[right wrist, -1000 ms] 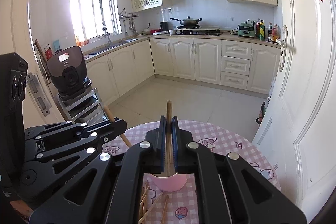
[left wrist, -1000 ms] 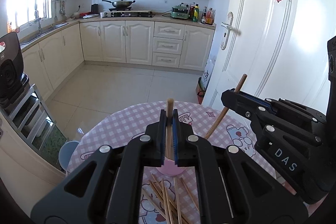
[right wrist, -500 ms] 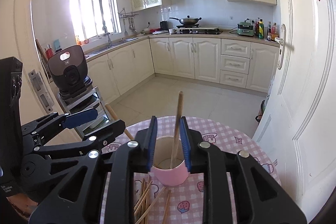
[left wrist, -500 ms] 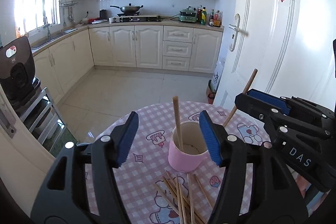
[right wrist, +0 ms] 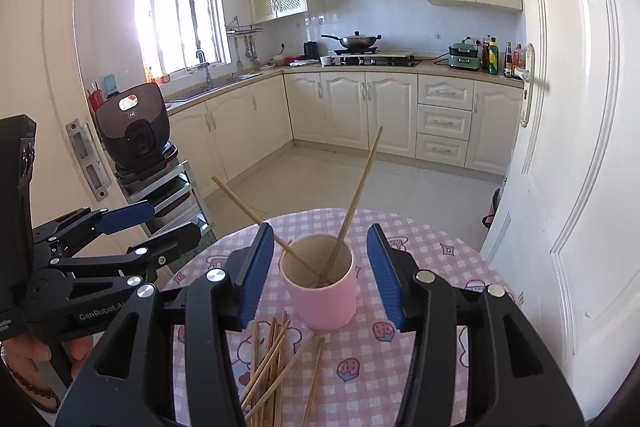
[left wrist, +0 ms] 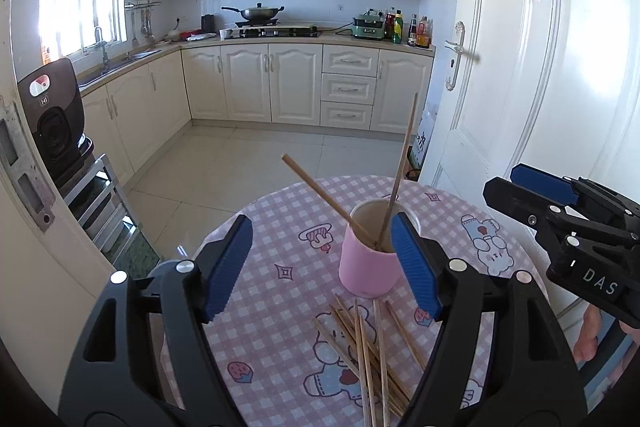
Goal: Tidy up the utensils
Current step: 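Reach back to the chopstick pile and grasp a chopstick with each tool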
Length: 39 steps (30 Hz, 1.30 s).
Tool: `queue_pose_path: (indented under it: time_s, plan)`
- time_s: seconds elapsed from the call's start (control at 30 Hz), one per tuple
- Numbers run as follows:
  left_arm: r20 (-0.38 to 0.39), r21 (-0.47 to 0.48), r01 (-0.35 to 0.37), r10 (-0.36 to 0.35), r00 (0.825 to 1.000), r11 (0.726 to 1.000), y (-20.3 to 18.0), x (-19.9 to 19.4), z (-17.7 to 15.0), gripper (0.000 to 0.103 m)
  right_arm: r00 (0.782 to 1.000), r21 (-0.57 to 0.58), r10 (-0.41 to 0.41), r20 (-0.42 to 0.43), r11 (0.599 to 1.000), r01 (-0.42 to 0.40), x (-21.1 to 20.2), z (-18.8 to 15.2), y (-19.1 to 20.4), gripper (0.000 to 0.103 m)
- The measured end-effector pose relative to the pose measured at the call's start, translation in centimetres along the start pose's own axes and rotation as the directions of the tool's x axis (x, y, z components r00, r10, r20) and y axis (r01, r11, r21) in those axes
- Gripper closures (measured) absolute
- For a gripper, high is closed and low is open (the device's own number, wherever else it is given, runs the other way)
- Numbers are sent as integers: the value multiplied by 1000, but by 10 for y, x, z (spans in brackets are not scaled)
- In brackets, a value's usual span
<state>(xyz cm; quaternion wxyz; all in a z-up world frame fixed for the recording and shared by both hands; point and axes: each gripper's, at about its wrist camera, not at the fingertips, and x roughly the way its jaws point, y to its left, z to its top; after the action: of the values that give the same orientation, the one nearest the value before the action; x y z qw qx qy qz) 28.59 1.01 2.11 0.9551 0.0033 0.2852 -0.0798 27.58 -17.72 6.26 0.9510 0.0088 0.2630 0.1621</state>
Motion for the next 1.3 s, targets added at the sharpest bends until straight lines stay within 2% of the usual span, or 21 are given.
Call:
queue_pose_path:
  time_s: [0.2,0.37,0.5,0.63,0.67,0.83,1.23,1.3]
  plan:
    - [-83,9,1,0,997,1000,7,15,-26,32,997,11,8,-82,1000,-7,16,-29,-2,57]
    - [-181,10,34,-31,983,999,8,36,-51,32,986,22,24,-165,1000,-21,33,-55,-2,57]
    - [-292,30,72,-60,955,997,5,59,-73,32,972,33,48,-231,999,-41,45,-69,-1,57]
    - [-421,42,75,-51,906,996,2,86,-97,32,959,56,61,-276,997,-47,55,-85,-3,55]
    - [-436,42,76,-50,898,996,2,90,-101,32,956,64,65,-286,997,-49,57,-89,-4,55]
    - [-483,43,82,-51,874,996,-5,102,-115,32,936,69,77,-342,996,-57,66,-101,-5,52]
    - [-518,28,70,-46,854,997,-8,127,-118,32,921,80,82,-382,995,-56,75,-112,-12,49]
    - [-521,12,84,-65,851,996,-10,131,-118,36,918,79,80,-389,995,-54,77,-113,-14,49]
